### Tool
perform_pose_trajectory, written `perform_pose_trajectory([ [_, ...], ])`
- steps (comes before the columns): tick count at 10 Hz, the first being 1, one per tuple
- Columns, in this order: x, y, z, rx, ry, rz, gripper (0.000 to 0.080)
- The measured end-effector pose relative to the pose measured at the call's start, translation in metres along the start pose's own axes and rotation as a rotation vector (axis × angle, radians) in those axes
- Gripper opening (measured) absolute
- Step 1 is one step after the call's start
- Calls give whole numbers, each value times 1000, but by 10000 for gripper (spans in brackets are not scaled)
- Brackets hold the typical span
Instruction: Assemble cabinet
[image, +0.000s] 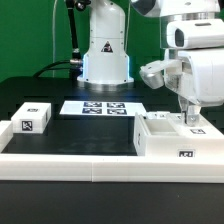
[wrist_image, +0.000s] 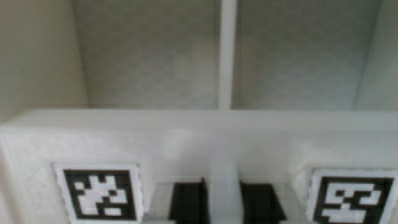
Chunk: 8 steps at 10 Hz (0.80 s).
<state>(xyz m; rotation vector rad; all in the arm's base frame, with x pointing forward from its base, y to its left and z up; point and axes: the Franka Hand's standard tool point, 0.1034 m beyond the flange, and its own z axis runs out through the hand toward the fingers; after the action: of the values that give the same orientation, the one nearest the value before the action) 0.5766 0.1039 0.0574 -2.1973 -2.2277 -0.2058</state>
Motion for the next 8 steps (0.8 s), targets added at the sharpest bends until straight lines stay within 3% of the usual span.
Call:
perform_pose_trajectory([
  [2,0,0,0,1,0,1,77],
  [3,-1,0,0,1,0,1,180],
  [6,-1,1,0,-2,0,2,616],
  [7,-1,1,-1,-3,0,2,616],
  [8,-1,1,-1,-4,0,2,754],
])
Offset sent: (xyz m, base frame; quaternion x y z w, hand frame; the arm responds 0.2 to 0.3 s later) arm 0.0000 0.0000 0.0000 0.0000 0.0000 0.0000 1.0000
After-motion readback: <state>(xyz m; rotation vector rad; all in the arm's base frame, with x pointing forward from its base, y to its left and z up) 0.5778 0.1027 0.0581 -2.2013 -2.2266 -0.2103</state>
